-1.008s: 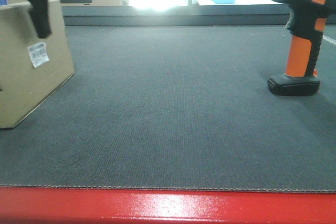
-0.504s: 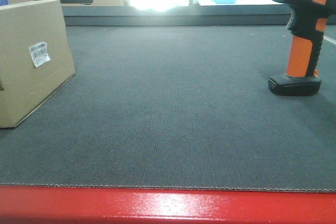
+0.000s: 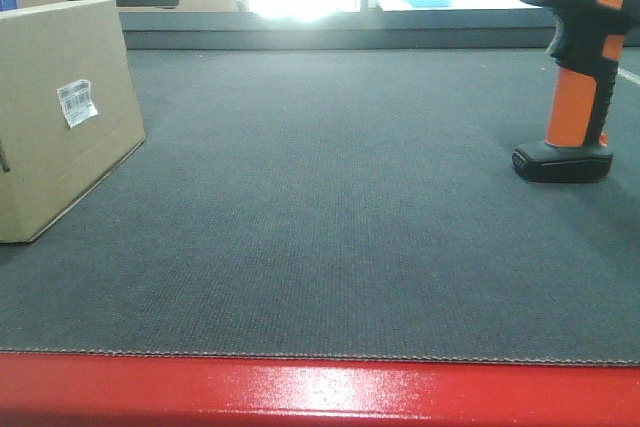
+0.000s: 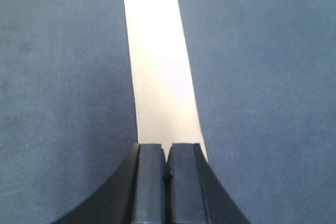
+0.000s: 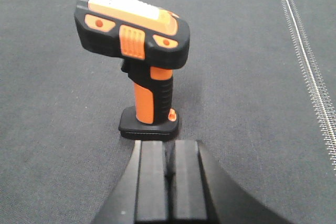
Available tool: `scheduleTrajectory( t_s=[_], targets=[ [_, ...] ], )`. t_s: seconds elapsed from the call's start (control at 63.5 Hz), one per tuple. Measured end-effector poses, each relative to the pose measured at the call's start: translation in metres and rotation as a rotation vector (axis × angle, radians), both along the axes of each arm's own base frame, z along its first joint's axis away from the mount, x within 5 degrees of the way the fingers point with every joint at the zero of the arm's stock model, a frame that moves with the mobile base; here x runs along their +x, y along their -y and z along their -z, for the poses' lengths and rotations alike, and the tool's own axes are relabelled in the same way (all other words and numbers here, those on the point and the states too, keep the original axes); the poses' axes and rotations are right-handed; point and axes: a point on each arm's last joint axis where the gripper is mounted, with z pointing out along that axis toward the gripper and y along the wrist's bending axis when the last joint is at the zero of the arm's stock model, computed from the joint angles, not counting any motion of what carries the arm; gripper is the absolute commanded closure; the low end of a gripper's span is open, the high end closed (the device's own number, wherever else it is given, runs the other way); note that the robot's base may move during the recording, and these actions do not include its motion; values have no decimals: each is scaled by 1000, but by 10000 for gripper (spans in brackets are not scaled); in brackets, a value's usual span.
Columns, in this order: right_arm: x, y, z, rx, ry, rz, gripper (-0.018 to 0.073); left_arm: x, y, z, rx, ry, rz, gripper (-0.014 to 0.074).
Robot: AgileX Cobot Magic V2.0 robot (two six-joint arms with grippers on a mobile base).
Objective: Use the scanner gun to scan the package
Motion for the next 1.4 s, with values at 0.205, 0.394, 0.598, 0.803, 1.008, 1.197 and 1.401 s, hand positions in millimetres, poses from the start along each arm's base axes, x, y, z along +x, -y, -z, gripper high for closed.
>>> scheduleTrajectory(
  t_s=[0.205, 0.394, 0.598, 0.803, 1.008, 1.197, 1.401],
  targets=[
    [-12, 1, 6, 25, 93, 25, 712, -53, -6, 28, -39, 229, 16, 707],
    [-20, 1, 8, 38, 150, 38, 712, -101, -11, 62, -77, 427, 29, 707],
    [-20, 1, 7, 43, 160, 41, 712, -136, -15, 92, -91, 540, 35, 707],
    [-20, 1, 7, 43, 160, 41, 712, -150, -17, 95, -99, 601, 36, 707],
    [-20, 1, 7, 42, 161, 41, 712, -152, -17, 93, -101, 618, 36, 707],
    [-20, 1, 7, 42, 161, 41, 712, -152, -17, 93, -101, 624, 36, 707],
    [-20, 1, 7, 42, 161, 41, 712, -152, -17, 93, -101, 624, 36, 707]
  ],
)
